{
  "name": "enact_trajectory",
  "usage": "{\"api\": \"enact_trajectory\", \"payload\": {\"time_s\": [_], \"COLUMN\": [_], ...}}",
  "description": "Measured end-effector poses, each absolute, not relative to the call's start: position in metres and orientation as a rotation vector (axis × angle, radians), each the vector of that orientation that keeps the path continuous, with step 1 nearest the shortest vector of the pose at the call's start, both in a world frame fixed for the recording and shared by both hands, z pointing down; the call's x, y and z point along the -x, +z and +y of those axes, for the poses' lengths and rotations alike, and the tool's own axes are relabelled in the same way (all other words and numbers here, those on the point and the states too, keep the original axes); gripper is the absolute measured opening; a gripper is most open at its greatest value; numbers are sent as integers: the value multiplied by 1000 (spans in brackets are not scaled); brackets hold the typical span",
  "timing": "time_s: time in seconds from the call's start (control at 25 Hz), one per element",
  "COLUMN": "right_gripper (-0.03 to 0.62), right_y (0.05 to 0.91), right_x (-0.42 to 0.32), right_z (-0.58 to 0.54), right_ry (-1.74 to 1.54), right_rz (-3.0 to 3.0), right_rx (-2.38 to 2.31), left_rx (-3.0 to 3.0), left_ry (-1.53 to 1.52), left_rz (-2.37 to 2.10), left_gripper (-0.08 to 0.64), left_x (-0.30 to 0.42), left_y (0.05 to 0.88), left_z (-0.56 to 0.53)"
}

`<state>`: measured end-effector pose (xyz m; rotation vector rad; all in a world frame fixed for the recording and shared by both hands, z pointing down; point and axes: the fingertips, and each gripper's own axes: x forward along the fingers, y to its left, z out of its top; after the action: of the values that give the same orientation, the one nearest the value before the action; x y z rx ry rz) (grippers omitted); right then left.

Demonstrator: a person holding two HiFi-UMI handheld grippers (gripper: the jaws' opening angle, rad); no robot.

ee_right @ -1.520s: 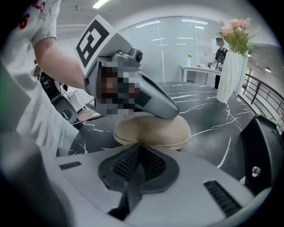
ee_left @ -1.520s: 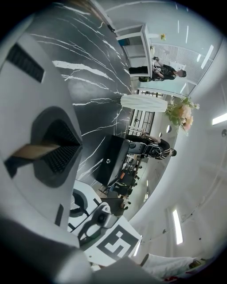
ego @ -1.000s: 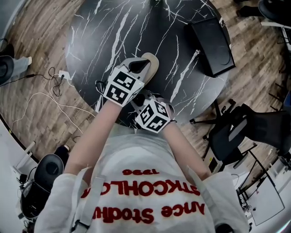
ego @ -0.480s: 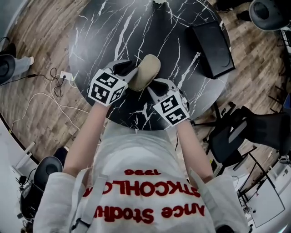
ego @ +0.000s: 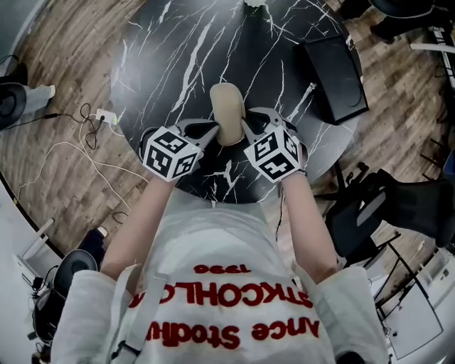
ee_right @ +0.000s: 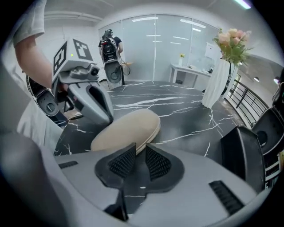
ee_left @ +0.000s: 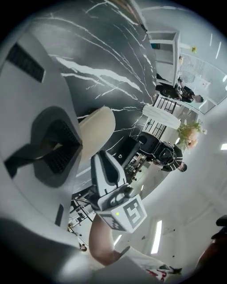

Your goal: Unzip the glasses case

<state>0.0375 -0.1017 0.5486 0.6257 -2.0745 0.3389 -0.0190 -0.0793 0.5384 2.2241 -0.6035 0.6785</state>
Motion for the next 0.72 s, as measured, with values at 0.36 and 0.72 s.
{"api": "enact_trajectory", "payload": {"time_s": [0.36,0.72], "right_gripper": [68,67], "right_y": [544,565], "right_x": [-58,-66], "right_z": [-69,-39], "right_ry": [332,232], "right_rz": [-2104,-2055], "right_rx": [-340,-283], "left_rx": [-2358,-2441], "left_ry": [740,861], "left_rz": [-593,-511], "left_gripper": [8,6], "left_x": [-8,-42], "left_y": [510,522], "left_z": [-87,-98]}}
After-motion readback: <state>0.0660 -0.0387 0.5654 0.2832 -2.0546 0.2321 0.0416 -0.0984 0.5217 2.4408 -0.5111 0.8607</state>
